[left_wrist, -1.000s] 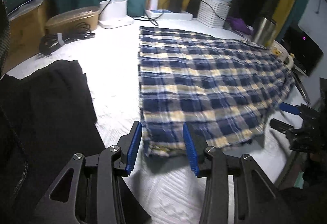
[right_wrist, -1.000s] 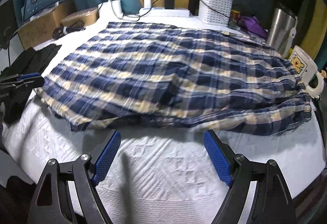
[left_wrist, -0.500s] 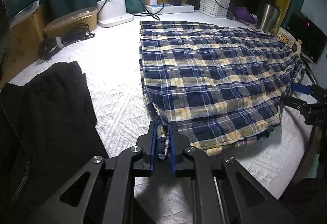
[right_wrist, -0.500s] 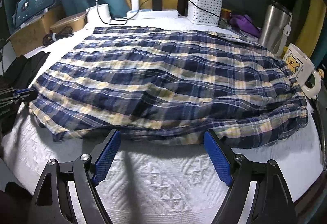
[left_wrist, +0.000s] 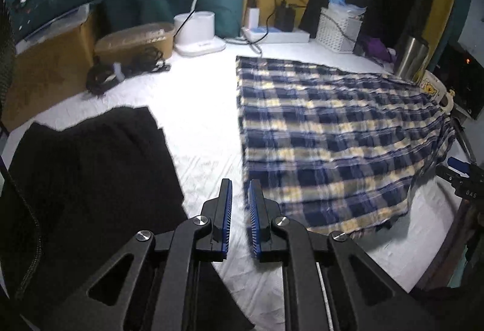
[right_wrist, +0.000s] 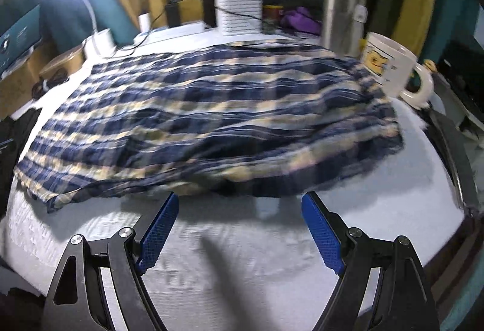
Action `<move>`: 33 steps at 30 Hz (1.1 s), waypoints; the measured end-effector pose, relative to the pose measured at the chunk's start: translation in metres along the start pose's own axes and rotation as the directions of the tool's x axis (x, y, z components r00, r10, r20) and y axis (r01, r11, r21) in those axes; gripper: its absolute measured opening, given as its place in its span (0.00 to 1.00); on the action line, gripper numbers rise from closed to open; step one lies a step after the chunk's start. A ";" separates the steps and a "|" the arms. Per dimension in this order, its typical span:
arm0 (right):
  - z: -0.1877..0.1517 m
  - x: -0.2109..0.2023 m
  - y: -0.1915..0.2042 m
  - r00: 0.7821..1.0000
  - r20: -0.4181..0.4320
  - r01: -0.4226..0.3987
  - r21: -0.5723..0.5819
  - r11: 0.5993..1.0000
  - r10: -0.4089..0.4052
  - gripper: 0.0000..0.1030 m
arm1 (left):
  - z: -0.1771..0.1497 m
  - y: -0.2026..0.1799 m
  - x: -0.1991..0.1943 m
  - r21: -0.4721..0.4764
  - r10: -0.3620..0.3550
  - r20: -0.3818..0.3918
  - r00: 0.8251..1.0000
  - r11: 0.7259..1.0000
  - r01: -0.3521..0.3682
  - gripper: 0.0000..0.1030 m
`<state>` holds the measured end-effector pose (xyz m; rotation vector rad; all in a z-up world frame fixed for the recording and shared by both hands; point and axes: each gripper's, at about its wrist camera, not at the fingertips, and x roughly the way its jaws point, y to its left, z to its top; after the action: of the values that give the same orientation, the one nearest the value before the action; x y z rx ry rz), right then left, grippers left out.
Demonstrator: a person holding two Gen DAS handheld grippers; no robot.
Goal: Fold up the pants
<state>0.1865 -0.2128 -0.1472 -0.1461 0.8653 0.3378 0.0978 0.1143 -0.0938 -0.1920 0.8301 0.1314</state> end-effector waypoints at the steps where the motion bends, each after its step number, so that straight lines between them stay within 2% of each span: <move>1: -0.001 -0.001 -0.004 1.000 0.002 0.002 0.010 1.000 -0.002 0.83 | 0.002 -0.002 0.001 0.006 -0.001 -0.001 1.000 1.000 0.001 0.11; 5: -0.003 -0.004 -0.022 1.000 0.013 -0.006 0.067 0.998 0.005 0.92 | 0.011 -0.012 0.008 0.018 -0.016 -0.010 1.000 1.000 0.016 0.11; 12: -0.004 -0.001 -0.052 1.000 0.021 -0.022 0.176 0.984 0.018 0.93 | 0.024 -0.028 0.020 0.050 -0.013 -0.031 0.999 0.999 0.014 0.13; 13: -0.003 0.000 -0.057 0.999 0.022 -0.030 0.193 0.981 0.026 0.93 | 0.025 -0.029 0.021 0.050 -0.013 -0.033 0.999 0.999 0.015 0.23; 14: -0.003 0.001 -0.060 0.999 0.022 -0.035 0.202 0.979 0.031 0.93 | 0.027 -0.030 0.022 0.044 -0.017 -0.030 0.999 0.999 0.018 0.39; 16: -0.001 0.004 -0.066 0.999 0.023 -0.046 0.223 0.974 0.042 0.93 | 0.030 -0.031 0.024 0.033 -0.020 -0.021 1.000 0.999 0.020 0.50; 33: 0.031 0.032 -0.095 0.992 0.069 -0.119 0.313 0.942 0.102 0.93 | 0.057 -0.035 0.053 0.018 -0.001 -0.061 0.998 1.000 0.002 0.50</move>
<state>0.2614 -0.2864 -0.1523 0.2104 0.8670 0.3013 0.1807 0.0947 -0.0916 -0.1806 0.8918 0.1175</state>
